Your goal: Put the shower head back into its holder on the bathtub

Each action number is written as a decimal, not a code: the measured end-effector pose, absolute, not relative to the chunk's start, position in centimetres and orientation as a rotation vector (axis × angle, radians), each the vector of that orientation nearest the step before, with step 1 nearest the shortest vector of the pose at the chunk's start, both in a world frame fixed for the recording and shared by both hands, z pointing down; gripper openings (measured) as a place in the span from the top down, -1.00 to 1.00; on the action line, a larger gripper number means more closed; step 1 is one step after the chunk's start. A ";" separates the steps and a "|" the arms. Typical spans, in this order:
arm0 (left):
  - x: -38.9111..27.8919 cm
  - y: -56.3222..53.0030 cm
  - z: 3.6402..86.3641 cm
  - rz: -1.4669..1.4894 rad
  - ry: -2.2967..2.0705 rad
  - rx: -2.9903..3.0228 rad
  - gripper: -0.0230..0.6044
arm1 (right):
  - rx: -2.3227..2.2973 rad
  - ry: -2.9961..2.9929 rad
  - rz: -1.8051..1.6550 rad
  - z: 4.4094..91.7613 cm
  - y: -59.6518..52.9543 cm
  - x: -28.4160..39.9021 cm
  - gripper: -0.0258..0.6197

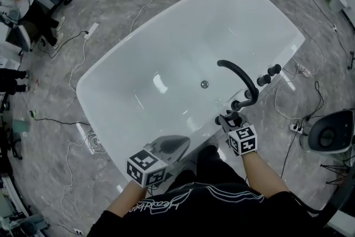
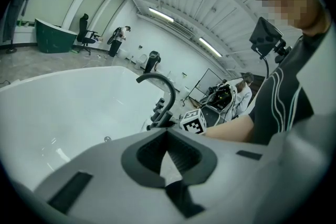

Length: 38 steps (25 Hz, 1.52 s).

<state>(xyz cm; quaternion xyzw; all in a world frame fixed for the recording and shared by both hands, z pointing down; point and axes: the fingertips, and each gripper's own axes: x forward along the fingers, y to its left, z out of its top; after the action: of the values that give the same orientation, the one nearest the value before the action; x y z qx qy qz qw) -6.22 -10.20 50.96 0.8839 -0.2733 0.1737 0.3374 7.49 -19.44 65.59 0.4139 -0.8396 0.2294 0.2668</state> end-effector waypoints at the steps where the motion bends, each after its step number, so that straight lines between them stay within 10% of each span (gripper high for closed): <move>1: -6.3 -10.1 51.0 0.456 -0.712 2.302 0.91 | 1.110 -2.257 0.613 65.9 -19.4 7.4 0.49; 17: -7.8 -7.8 49.8 0.443 -0.723 2.313 0.91 | 1.110 -2.226 0.543 65.7 -18.6 6.0 0.48; 32: -5.7 -4.8 44.4 0.406 -0.582 2.504 0.91 | 1.114 -2.598 0.433 46.5 -10.0 5.3 0.41; 38: -4.1 -3.6 42.1 0.385 -0.494 2.604 0.91 | 1.123 -2.784 0.638 41.3 -5.2 4.3 0.79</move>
<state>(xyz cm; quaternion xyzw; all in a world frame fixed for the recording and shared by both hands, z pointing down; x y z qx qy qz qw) -4.08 -3.60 42.05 0.9463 -0.1795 0.1400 0.2294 4.26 -5.23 41.29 0.3658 -0.9065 0.2077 0.0364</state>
